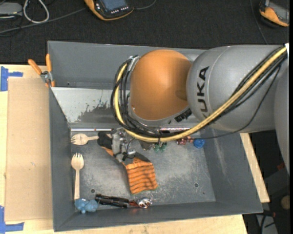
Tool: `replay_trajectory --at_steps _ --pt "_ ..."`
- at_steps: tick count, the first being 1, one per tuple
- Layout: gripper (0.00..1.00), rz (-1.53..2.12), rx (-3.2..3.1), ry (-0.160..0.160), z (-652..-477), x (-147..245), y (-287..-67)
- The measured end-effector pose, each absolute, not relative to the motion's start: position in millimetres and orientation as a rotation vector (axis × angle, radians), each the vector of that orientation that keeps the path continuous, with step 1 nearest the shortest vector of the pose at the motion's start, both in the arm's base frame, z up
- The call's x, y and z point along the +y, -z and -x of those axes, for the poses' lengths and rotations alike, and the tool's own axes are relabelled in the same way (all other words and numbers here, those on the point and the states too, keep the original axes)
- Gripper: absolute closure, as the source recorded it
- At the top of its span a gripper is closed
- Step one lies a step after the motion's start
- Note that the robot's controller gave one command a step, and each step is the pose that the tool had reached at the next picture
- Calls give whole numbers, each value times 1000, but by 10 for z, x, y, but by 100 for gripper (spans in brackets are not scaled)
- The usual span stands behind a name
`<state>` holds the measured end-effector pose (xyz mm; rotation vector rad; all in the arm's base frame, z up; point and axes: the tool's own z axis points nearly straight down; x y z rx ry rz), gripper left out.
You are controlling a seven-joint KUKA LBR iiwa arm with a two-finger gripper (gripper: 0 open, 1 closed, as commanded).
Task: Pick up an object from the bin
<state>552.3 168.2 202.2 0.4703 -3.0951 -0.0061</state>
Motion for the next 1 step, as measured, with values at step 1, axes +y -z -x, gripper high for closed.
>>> replay_trajectory --at_steps 1 --pt "100 -458 -3106 9 -5595 1676 -2374"
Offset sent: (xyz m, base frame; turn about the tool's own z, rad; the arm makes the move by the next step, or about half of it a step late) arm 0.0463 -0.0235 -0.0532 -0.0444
